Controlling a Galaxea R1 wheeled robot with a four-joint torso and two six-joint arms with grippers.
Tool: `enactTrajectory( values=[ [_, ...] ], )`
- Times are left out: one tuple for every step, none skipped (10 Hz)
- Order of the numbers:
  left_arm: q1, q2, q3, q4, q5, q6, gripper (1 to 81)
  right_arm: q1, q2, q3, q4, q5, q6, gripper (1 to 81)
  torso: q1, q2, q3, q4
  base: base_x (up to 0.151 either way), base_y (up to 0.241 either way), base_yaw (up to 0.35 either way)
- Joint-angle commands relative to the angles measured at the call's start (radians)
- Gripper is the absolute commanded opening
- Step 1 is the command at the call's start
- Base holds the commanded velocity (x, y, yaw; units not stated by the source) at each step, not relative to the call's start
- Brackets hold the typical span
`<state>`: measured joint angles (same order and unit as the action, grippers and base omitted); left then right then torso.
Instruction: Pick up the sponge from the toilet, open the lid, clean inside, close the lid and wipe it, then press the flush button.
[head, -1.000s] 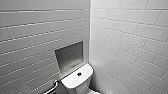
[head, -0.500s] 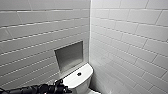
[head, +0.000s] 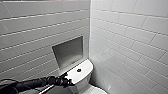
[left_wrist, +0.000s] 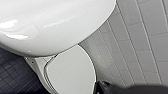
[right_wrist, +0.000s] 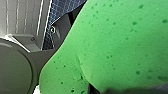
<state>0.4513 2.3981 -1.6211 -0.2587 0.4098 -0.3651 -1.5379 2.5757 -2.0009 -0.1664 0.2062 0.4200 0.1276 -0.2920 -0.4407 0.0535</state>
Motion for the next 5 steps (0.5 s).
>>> enactTrajectory(
  values=[
    [-0.200, 0.020, -0.034, -0.030, 0.061, -0.029, 1.0, 0.018, -0.021, 0.013, 0.010, -0.051, 0.003, 1.0, 0.000, 0.000, 0.001, 0.000, 0.000, 0.000, 0.000],
    [-0.219, 0.033, -0.037, -0.028, 0.054, -0.049, 1.0, 0.018, -0.018, 0.013, 0.010, -0.051, 0.003, 1.0, 0.000, 0.000, -0.005, 0.000, 0.000, 0.000, 0.000],
    [-0.231, 0.047, -0.048, -0.028, 0.049, -0.064, 1.0, 0.018, -0.015, 0.011, 0.010, -0.051, 0.003, 1.0, 0.000, 0.000, -0.005, 0.000, 0.000, 0.000, 0.000],
    [-0.239, 0.076, -0.081, -0.025, 0.047, -0.077, 1.0, 0.018, -0.010, 0.004, 0.010, -0.051, 0.003, 1.0, 0.000, 0.000, -0.005, 0.000, 0.000, 0.000, 0.000],
    [-0.243, 0.107, -0.120, -0.028, 0.046, -0.080, 1.0, 0.018, -0.006, -0.004, 0.013, -0.051, 0.003, 1.0, 0.000, 0.000, -0.005, 0.000, 0.000, 0.000, 0.000]
  ],
)
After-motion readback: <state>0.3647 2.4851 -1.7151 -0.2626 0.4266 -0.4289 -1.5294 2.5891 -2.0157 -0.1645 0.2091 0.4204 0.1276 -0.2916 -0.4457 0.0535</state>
